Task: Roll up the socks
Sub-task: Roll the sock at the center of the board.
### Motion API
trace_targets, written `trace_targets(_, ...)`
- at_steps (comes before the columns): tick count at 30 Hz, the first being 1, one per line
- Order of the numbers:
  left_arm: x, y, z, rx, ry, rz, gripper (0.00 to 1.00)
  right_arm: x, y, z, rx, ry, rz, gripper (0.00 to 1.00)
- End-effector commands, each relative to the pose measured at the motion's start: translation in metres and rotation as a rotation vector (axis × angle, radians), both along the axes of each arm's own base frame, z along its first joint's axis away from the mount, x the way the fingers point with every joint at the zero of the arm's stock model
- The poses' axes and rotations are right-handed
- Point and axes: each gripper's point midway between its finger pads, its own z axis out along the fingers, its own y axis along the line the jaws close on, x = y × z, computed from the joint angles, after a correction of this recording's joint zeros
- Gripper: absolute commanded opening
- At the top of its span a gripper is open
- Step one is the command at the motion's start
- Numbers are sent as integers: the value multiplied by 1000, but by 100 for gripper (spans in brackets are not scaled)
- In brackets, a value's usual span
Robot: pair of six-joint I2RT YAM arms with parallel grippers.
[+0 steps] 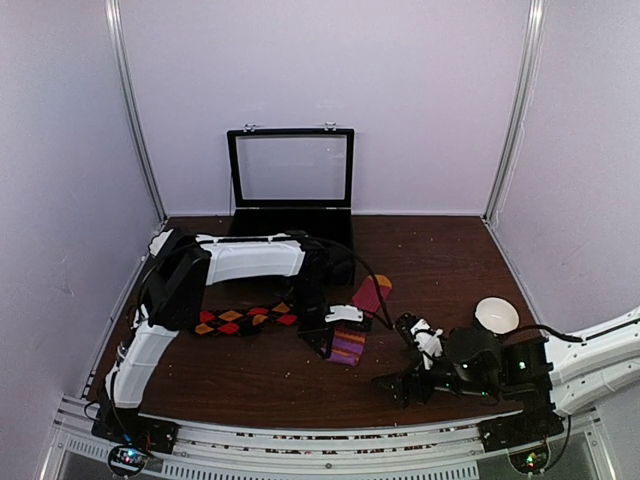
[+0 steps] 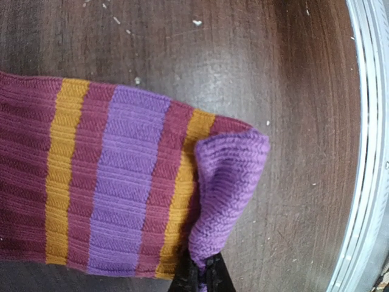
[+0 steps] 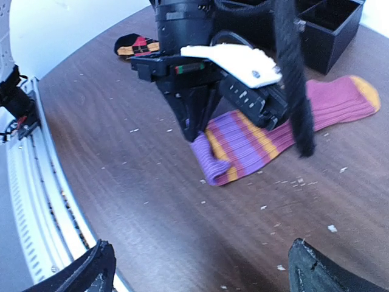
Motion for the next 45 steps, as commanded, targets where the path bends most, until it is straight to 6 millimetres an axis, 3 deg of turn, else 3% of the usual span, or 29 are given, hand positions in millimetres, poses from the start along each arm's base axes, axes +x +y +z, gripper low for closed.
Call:
trace_targets(1,0,0,5,12,32,16,0,16,-27,-1,-161,-115,-94,100)
trace_targets(7,-2,-2,6,8,47,14,0,42,-74,5,91,-74,-476,100)
trace_targets(10,-2,0,0,31,56,10,0,28,-55,17,211,-94,-308,100)
trace_targets(13,-2,-1,-2,43,74,12,0,22,-47,11,121,-117,-220,99)
trace_targets(18,1,-9,-5,48,92,34,0,4,-16,-11,-119,-214,24,70)
trace_targets(25,-10,-5,-10,83,176,44,0,-15,34,0,-195,-417,257,62)
trace_targets(31,-15,-7,-10,80,217,63,0,-6,69,-14,-357,-548,356,53)
trace_targets(36,-21,-5,-16,98,268,64,0,9,89,-25,-392,-568,412,42)
trace_targets(39,-25,-3,-19,106,310,71,0,22,93,-32,-405,-550,424,39)
trace_targets(45,-25,-3,-17,100,340,78,0,24,94,-51,-443,-521,476,37)
